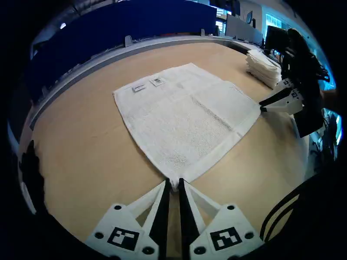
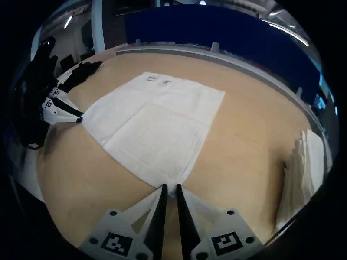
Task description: Fold towel
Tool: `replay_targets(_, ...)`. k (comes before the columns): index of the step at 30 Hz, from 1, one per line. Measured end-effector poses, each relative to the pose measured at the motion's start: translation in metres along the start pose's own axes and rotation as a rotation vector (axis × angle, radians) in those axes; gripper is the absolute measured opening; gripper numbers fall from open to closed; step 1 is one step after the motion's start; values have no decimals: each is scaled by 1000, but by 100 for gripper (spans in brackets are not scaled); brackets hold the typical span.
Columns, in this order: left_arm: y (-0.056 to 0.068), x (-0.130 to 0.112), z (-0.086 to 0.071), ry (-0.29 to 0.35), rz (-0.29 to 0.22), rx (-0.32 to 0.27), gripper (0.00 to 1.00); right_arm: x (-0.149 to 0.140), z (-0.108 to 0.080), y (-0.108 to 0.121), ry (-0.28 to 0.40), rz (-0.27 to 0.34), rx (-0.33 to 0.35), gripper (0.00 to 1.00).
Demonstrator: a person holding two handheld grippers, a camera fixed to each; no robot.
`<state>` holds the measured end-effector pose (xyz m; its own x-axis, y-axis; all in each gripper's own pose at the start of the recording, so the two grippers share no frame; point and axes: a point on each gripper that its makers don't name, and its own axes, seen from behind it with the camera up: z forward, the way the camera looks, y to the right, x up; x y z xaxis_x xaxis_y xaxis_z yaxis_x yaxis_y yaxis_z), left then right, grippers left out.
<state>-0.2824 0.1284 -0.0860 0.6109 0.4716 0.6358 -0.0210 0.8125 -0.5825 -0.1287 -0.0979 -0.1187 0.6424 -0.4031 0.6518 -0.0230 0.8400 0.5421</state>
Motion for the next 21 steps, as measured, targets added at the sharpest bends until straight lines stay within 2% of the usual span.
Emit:
replay_targets(6, 0, 2, -2, 5, 2, 3, 9, 2, -3, 0, 7, 9, 4, 16)
replay_targets(21, 2, 3, -6, 21, -44, -9, 8, 6, -8, 2, 14, 4, 6, 16)
